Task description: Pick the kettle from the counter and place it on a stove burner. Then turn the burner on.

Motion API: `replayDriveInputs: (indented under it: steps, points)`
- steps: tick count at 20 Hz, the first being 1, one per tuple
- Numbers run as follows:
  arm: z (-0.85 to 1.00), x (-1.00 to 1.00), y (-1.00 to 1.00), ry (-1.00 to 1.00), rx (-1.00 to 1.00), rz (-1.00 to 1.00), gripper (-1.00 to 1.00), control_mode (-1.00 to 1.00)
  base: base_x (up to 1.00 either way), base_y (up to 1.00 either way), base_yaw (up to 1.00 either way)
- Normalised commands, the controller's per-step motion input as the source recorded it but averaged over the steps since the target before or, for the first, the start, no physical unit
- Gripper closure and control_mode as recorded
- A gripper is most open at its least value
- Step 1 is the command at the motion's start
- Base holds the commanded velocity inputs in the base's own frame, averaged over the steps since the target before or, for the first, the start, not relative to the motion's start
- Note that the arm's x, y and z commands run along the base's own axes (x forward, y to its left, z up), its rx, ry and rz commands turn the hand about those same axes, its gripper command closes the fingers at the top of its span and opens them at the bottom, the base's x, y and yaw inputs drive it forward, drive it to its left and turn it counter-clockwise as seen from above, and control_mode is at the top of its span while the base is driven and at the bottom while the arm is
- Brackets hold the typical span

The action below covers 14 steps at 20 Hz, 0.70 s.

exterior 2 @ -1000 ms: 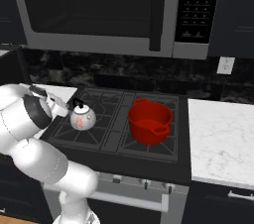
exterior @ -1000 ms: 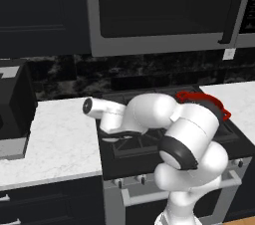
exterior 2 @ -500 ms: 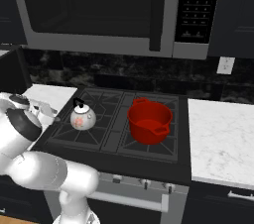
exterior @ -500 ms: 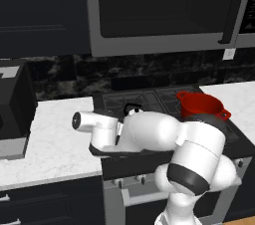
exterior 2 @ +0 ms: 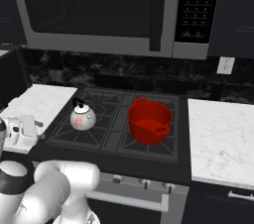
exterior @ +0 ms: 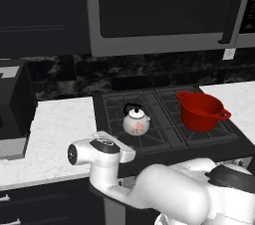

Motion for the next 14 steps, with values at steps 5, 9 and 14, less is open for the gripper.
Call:
replayDriveInputs:
  steps: [5, 9, 14]
  points:
    - [-0.11, -0.49, 0.0, -0.13, 0.0, 0.15, -1.0, -1.0, 0.0, 0.0, 0.0]
    - [-0.19, -0.32, 0.05, -0.03, 0.0, 0.21, -1.0, -1.0, 0.0, 0.0, 0.0]
    - [-0.26, -0.26, 0.23, -0.02, -0.03, 0.22, -1.0, -1.0, 0.0, 0.0, 0.0]
